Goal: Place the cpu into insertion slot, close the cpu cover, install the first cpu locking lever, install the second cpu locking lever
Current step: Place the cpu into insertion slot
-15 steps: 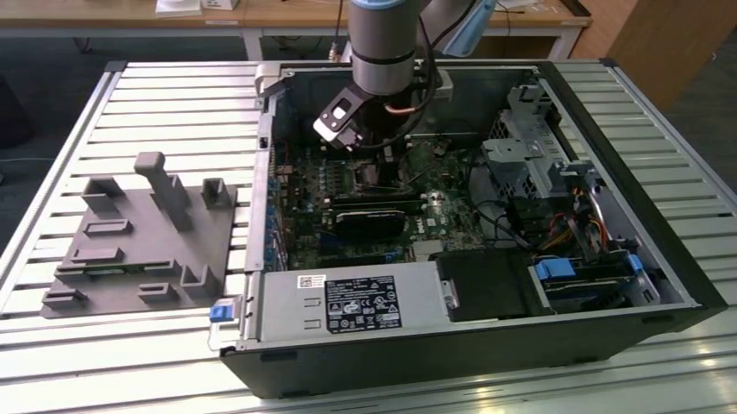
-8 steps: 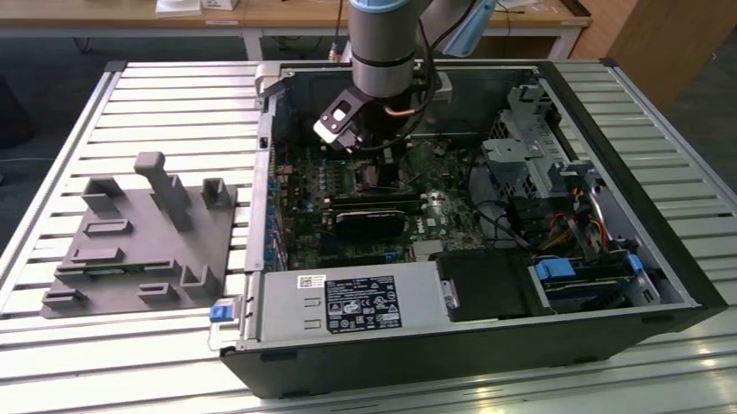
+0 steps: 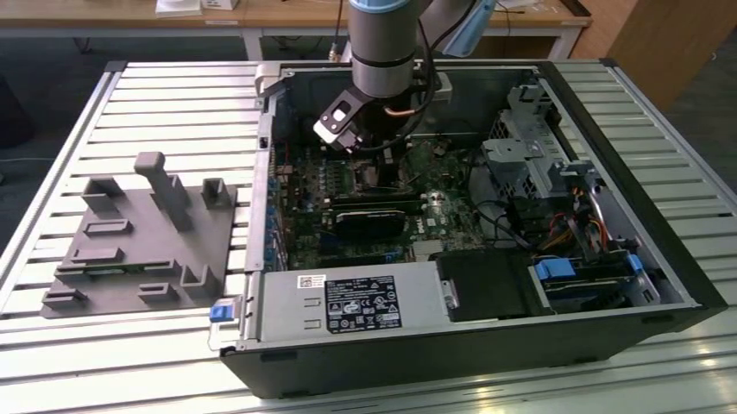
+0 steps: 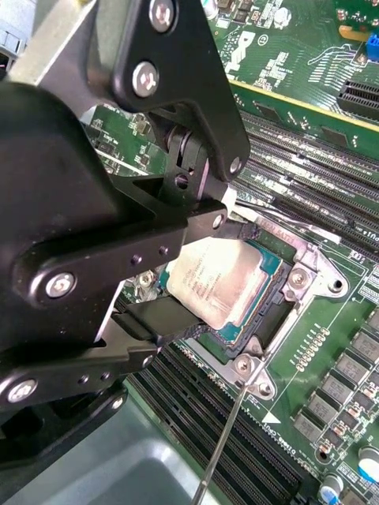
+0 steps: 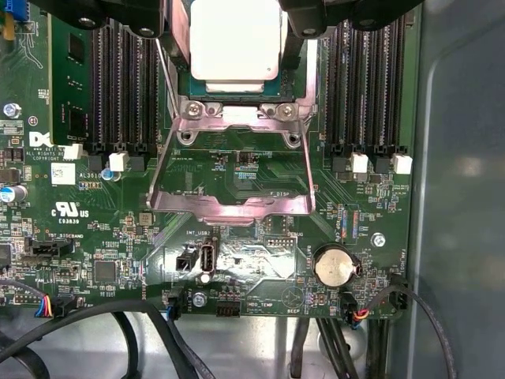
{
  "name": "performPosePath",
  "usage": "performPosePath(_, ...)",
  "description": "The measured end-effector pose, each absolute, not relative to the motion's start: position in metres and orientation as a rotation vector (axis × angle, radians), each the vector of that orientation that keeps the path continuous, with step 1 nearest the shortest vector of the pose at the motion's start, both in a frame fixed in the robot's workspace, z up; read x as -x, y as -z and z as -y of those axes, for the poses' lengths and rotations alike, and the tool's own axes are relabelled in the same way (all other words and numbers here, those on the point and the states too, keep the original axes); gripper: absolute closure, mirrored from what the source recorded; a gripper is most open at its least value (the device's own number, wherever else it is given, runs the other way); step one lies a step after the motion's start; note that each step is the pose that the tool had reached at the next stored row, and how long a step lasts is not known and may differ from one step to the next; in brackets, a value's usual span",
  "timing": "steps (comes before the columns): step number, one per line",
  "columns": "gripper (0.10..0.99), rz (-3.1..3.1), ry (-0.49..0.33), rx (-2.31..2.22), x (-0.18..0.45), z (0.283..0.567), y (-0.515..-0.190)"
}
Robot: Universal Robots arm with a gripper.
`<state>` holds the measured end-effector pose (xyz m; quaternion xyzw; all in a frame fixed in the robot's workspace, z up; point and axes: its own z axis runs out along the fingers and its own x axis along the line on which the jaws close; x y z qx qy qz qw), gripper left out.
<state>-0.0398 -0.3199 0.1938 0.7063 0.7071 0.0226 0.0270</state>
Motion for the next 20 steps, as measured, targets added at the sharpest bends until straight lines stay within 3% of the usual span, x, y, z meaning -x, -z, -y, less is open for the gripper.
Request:
performPosePath(7,0.537,-2.184,-0.070,-2.181,0.0398,0.3199,-0.1937)
performPosePath(8,0.475,-2.184,-0.069,-2.181,0.0398,0.3199,-0.1937)
performPosePath(20,0.475,-2.184,-0.071,-2.182,0.0398,0.3164,-0.1931)
